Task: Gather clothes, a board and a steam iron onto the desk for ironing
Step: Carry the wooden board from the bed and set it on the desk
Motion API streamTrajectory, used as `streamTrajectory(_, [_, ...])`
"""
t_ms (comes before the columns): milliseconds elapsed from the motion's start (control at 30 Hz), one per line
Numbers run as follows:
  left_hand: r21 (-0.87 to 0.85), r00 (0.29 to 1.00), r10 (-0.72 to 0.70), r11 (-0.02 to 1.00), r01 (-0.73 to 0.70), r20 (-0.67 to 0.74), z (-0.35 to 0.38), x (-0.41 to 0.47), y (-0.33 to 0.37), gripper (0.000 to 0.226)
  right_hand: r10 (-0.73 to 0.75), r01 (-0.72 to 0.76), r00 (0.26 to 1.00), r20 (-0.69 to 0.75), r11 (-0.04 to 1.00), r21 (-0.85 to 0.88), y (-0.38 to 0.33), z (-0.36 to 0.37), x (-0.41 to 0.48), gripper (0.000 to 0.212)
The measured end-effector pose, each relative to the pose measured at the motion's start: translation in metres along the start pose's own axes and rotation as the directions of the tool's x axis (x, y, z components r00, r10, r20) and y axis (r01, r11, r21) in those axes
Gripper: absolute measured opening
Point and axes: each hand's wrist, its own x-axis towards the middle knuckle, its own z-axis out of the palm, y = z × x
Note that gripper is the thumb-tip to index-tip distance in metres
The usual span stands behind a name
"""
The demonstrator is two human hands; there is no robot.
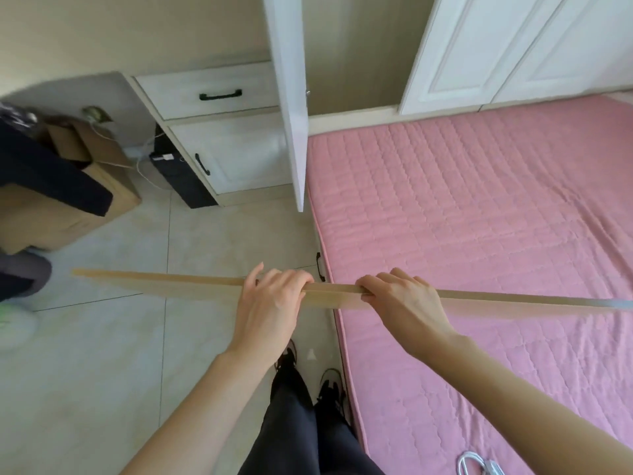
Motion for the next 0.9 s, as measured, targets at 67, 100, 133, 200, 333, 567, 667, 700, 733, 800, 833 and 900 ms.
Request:
streamTrajectory(67, [0.013,0.999,-0.028,1.0,0.028,-0.033,-0.016,-0.011,-0.011,0.021,-0.032,0.032,0.999,-0.006,0.999,0.027,-0.02,-0.009,0.002,0.016])
streamTrajectory(100, [0.019,0.997,-0.042,0.999,0.043,-0.058,-0.023,-0.018,-0.017,0.021,-0.05,0.051,0.999,-0.011,0.997,0.051,-0.032,-0.012,0.004,0.016])
streamTrajectory(133, [0.023,0.995,-0.056,0.998,0.058,-0.085,-0.031,-0.024,-0.024,0.021,-0.067,0.068,0.998,-0.014,0.996,0.064,-0.043,-0.015,0.007,0.019])
streamTrajectory(200, [0.028,0.989,-0.086,0.996,0.09,-0.119,-0.045,-0.035,-0.037,0.022,-0.095,0.096,0.995,-0.014,0.992,0.078,-0.065,-0.021,0.013,0.023])
streamTrajectory(333, [0.05,0.98,-0.135,0.988,0.144,-0.144,-0.072,-0.056,-0.07,0.022,-0.162,0.164,0.986,-0.028,0.981,0.103,-0.11,-0.026,0.029,0.021])
streamTrajectory(567, [0.039,0.953,-0.264,0.961,0.272,-0.152,-0.121,-0.08,-0.147,0.023,-0.269,0.271,0.963,-0.032,0.958,0.091,-0.199,-0.032,0.078,0.013])
streamTrajectory(667, [0.024,0.939,-0.312,0.947,0.319,-0.147,-0.144,-0.09,-0.19,0.022,-0.308,0.309,0.951,-0.028,0.948,0.074,-0.245,-0.036,0.104,0.012])
streamTrajectory(700, [0.02,0.935,-0.321,0.945,0.328,-0.149,-0.151,-0.092,-0.205,0.021,-0.323,0.324,0.946,-0.029,0.943,0.071,-0.261,-0.036,0.113,0.012])
streamTrajectory(733, [0.015,0.932,-0.328,0.943,0.334,-0.153,-0.158,-0.095,-0.22,0.021,-0.337,0.338,0.941,-0.028,0.939,0.069,-0.276,-0.037,0.121,0.012])
streamTrajectory(800, [0.005,0.927,-0.336,0.94,0.342,-0.164,-0.17,-0.1,-0.249,0.021,-0.354,0.355,0.935,-0.023,0.932,0.07,-0.304,-0.037,0.137,0.012])
streamTrajectory(833, [0.003,0.925,-0.341,0.938,0.346,-0.167,-0.176,-0.102,-0.263,0.021,-0.36,0.361,0.932,-0.024,0.93,0.072,-0.318,-0.038,0.145,0.013])
streamTrajectory(900, [-0.001,0.922,-0.346,0.936,0.351,-0.173,-0.187,-0.104,-0.29,0.022,-0.37,0.371,0.929,-0.03,0.925,0.08,-0.343,-0.038,0.16,0.014])
